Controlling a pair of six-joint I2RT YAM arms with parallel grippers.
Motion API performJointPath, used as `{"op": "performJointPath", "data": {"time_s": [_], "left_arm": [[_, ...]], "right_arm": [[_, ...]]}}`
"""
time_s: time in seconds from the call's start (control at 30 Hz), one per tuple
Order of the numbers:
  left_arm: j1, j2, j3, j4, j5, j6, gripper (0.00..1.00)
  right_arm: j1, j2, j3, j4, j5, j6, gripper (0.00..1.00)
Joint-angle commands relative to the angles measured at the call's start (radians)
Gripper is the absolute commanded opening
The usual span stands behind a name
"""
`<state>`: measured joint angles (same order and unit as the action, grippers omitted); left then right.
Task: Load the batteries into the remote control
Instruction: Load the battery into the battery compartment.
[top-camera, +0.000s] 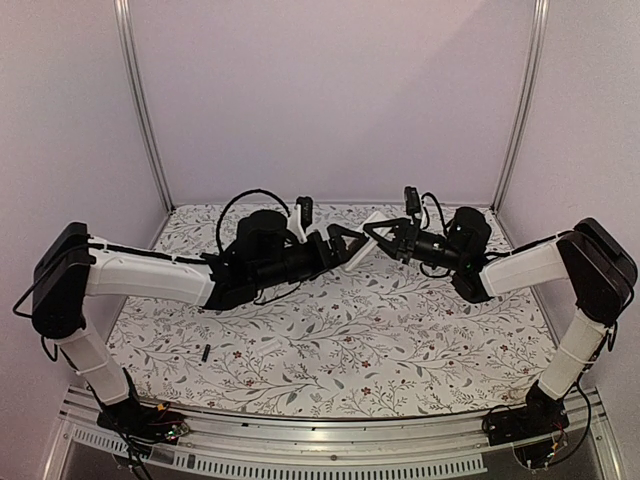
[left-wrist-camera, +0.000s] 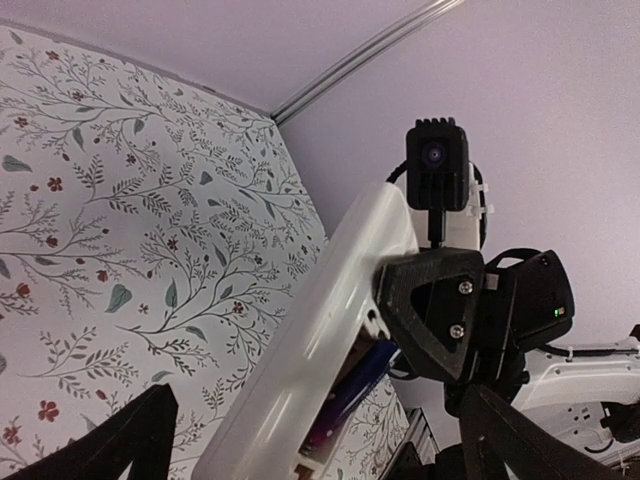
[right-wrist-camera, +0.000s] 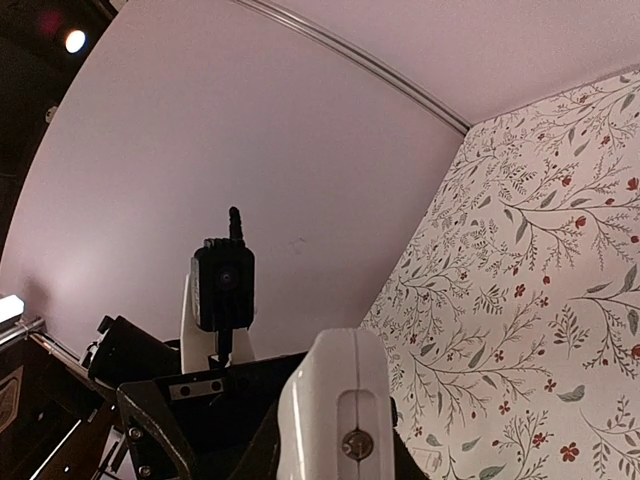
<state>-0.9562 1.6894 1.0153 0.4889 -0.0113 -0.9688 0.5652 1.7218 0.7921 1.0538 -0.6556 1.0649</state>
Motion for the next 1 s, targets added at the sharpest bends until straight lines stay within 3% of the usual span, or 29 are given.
{"op": "performJointPath", "data": {"time_s": [0.0, 0.63, 0.97], "left_arm": [[-0.012, 0.021, 0.028, 0.033, 0.004, -0.017, 1.00], [-0.015, 0.049, 0.051, 0.022, -0.013, -0.066, 0.87], [-0.015, 0.065, 0.083, -0.020, -0.015, -0.067, 0.86]], "right_arm": [[0.017, -0.003, 0.008, -0.029, 0.035, -0.047, 0.00], [0.047, -0.037, 0.001, -0.099, 0.068, -0.132, 0.01], [0.059, -0.059, 0.005, -0.148, 0.077, -0.175, 0.01]]}}
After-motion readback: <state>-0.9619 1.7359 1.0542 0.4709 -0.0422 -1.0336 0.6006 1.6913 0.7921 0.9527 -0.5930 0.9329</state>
